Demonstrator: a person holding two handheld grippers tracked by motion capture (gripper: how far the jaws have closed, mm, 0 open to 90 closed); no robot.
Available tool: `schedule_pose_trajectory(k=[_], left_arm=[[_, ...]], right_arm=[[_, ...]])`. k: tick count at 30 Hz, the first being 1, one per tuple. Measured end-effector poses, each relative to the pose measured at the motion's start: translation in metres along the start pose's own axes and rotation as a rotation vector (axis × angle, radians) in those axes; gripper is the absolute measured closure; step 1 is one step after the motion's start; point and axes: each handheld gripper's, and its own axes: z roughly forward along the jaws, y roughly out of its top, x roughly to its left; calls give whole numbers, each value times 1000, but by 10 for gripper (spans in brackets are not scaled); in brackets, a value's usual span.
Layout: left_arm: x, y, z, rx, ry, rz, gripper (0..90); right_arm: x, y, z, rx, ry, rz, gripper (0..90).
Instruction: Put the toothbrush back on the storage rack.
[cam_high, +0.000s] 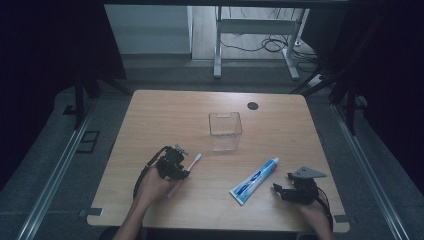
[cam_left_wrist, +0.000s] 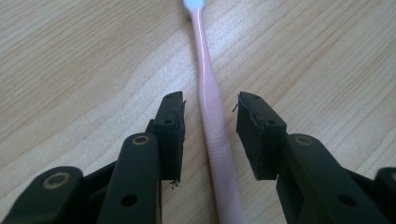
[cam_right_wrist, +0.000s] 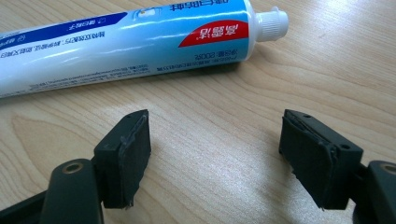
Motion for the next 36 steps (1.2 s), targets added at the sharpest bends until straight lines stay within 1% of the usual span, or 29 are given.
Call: schedule_pose_trajectory(k=[2, 4, 11, 12, 15, 20, 23, 27, 28, 29, 30, 36], left_arm=[[-1, 4, 2, 18, -2, 2, 623], [-1, 7, 4, 39, 6, 8, 629], [-3, 15, 11, 101, 50, 29, 669], [-4, 16, 12, 114, 51, 27, 677], [-4, 19, 13, 129, 57, 20, 709], [-2, 22, 13, 149, 52, 6, 774], [-1, 23, 13, 154, 47, 12, 786], [0, 22, 13, 147, 40, 10, 792], [1, 22, 12, 140, 39, 15, 793], [1, 22, 11, 128, 33, 6, 793], [2, 22, 10, 121, 21, 10, 793], [-3, 24, 0, 86, 0, 26, 793]], right_arm=[[0, 0, 0, 0, 0, 0, 251], [0, 0, 0, 1, 0, 1, 250], [0, 0, 0, 2, 0, 0, 248], [0, 0, 0, 2, 1, 0, 248], [0, 0, 0, 1, 1, -1, 246], [0, 0, 0, 0, 1, -3, 245], [0, 0, 0, 1, 1, -2, 245], [0, 0, 0, 1, 1, -3, 245], [0, 0, 0, 1, 1, -2, 245], [0, 0, 0, 1, 2, -2, 245], [0, 0, 0, 1, 1, -2, 245], [0, 0, 0, 1, 2, -2, 245]])
